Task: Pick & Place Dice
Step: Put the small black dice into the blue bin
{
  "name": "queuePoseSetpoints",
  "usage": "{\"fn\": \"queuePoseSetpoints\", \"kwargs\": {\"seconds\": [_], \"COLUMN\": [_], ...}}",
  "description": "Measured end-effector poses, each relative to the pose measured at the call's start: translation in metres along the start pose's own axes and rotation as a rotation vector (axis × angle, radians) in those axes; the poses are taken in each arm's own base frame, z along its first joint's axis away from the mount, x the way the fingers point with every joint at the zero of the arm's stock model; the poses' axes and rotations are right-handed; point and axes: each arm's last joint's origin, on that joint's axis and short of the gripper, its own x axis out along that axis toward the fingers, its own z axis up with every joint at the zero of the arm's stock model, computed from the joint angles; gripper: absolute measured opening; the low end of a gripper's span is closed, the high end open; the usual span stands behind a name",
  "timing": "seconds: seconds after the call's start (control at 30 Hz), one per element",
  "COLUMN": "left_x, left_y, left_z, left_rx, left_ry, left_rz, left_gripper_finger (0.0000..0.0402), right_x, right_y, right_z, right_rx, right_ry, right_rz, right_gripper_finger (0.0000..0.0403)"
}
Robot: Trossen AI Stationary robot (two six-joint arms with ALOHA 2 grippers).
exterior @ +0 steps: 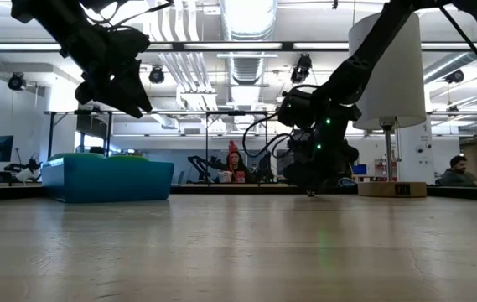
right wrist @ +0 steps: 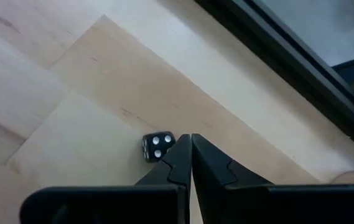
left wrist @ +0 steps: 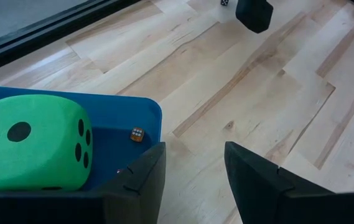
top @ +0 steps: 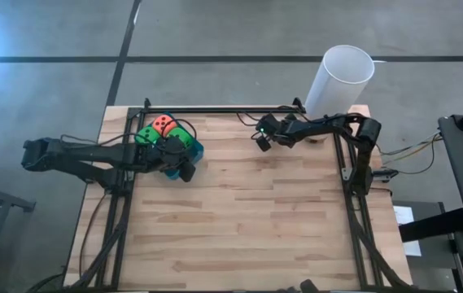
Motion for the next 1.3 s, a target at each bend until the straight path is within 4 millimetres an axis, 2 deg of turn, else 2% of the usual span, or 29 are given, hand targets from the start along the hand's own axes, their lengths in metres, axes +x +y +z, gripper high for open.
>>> {"fn": "queuePoseSetpoints", "kwargs": {"seconds": [0.73,1.3], "left_x": [0.000,0.000], "left_y": [0.000,0.000], "left_z": [0.000,0.000], "left_rx": [0.000,0.001], "left_ry": [0.000,0.000], "left_rz": [0.000,0.000], "left_gripper_finger": [0.0173,0.0172], "right_x": [-0.019,-0.049], "right_y": [0.030,0.070], "right_z": [0.000,-0.016], "right_rx": [-0.145,-0.310], "right_ry": [-0.110,-0.178], "right_rz": [0.094,0.233], "right_gripper_finger": [0.0008,0.0008]}}
